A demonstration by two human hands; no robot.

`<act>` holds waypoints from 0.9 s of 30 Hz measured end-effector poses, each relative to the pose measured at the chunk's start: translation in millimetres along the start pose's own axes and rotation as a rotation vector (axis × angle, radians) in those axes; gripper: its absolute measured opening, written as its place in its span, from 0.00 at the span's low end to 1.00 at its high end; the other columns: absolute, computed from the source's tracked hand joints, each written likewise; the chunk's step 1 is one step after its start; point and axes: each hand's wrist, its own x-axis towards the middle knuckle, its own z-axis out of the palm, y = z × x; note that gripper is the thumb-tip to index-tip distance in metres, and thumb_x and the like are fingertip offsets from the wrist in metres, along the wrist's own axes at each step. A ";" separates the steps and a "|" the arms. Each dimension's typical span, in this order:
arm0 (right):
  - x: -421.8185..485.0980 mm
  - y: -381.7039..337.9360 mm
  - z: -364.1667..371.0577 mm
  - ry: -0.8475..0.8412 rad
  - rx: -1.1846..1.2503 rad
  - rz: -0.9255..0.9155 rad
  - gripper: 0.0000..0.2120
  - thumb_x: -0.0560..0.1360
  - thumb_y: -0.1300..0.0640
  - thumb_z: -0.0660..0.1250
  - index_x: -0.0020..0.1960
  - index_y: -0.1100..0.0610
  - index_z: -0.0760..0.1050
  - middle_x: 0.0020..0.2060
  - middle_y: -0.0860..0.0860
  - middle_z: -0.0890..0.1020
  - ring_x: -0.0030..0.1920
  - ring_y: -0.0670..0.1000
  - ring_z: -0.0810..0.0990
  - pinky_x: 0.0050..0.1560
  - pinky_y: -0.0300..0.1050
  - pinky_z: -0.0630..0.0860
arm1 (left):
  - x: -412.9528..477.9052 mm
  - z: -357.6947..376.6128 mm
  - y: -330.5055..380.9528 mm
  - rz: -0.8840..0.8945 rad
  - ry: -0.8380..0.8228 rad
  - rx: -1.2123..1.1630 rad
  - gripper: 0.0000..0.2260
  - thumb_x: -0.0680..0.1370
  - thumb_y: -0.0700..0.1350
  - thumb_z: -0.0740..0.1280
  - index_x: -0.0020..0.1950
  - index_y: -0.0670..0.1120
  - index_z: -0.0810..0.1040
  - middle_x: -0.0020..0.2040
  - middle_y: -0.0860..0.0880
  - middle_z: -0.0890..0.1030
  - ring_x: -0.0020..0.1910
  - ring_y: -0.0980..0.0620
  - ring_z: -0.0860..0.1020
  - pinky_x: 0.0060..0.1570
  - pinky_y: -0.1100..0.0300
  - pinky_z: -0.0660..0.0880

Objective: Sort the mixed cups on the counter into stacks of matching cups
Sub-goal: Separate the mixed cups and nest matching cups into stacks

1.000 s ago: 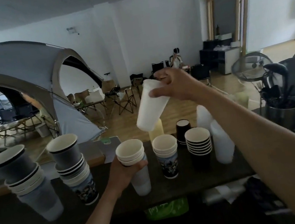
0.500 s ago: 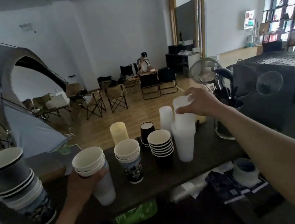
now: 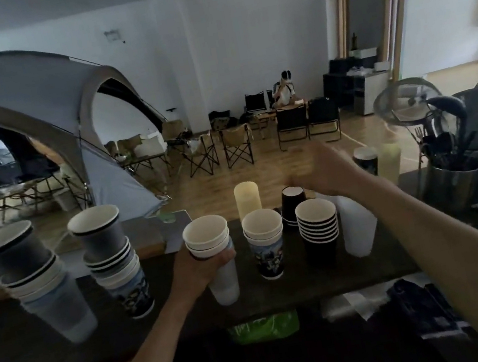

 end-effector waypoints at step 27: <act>5.4 -103.5 77.0 -0.274 0.318 -0.255 0.35 0.63 0.48 0.80 0.68 0.50 0.73 0.61 0.48 0.78 0.59 0.49 0.76 0.56 0.44 0.73 | -0.6 0.9 -19.9 -0.055 -0.091 -0.010 0.25 0.63 0.51 0.81 0.57 0.49 0.78 0.52 0.50 0.84 0.52 0.51 0.83 0.46 0.52 0.80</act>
